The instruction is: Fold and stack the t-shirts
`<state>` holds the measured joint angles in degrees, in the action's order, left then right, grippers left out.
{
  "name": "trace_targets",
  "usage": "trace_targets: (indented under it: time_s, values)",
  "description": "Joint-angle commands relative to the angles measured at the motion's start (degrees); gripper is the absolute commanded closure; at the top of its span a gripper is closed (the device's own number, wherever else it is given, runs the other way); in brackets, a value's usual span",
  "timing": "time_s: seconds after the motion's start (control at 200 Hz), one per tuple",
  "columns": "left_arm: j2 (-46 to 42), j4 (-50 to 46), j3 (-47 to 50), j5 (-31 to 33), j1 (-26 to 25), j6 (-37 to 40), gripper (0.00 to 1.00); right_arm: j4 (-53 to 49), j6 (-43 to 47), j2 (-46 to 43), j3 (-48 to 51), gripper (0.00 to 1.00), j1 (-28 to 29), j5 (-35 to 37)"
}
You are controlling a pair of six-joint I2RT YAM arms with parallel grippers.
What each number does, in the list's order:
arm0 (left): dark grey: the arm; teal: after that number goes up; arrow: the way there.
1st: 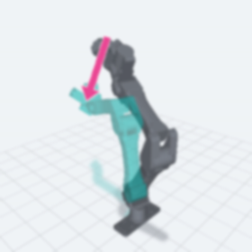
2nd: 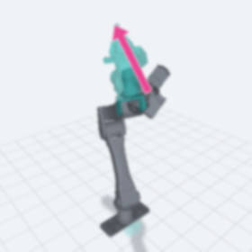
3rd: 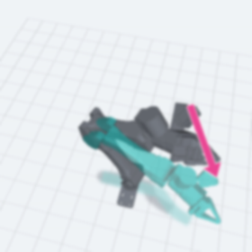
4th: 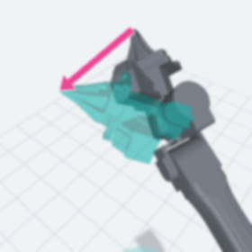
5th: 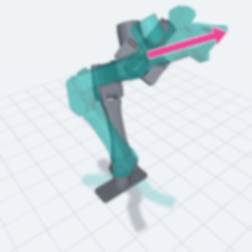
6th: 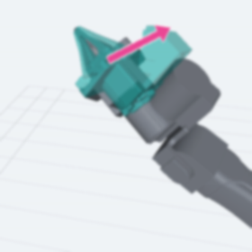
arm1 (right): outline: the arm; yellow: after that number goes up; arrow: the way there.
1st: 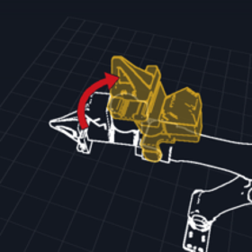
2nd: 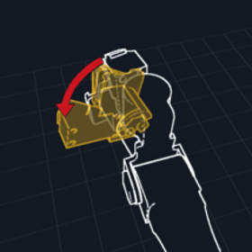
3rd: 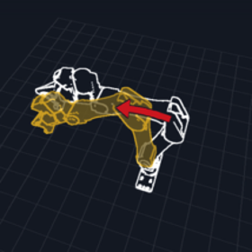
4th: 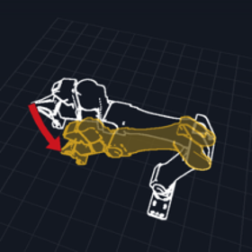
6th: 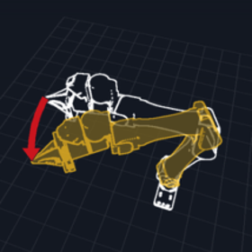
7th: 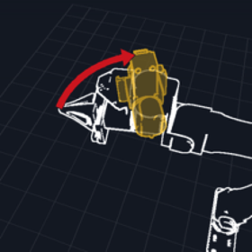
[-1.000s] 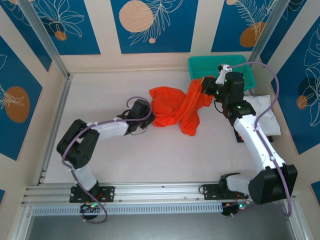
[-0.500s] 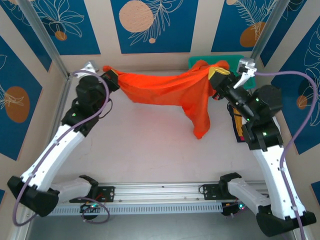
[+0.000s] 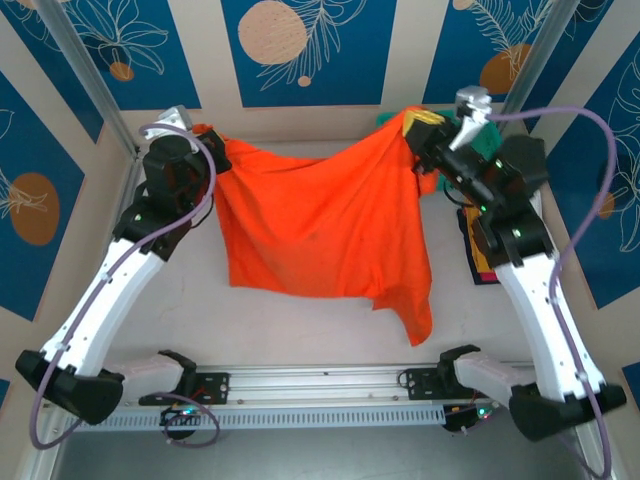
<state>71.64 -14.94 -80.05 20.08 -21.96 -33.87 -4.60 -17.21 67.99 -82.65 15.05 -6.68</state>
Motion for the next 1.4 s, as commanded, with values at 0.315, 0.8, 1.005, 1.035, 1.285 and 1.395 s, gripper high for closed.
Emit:
trace_targets:
  time_s: [0.315,0.8,1.005,1.035,1.285,1.395]
  values:
    - [14.71,-2.96,-27.5,-13.15,15.12,-0.48,1.0,-1.1,0.82,22.91,-33.64,1.0,2.36,-4.91]
    - [-10.03,-2.88,17.26,-10.13,18.11,-4.71,1.0,4.66,-5.97,3.09,18.17,0.99,4.19,-1.77]
    - [-15.81,-4.69,41.28,-7.44,18.09,-9.43,0.01,6.31,-11.0,0.45,38.55,0.13,8.76,2.31]
    - [-16.32,-5.2,42.63,-6.37,18.11,-9.71,0.0,5.68,-11.44,-0.18,39.76,0.09,8.77,4.3]
    - [-9.0,-1.95,43.8,-6.49,18.13,-12.0,0.0,1.27,-12.27,6.89,35.53,0.1,8.82,16.7]
    - [-2.32,0.36,40.93,-6.21,18.17,-12.14,0.0,-1.09,-12.01,14.79,29.48,0.2,8.94,18.43]
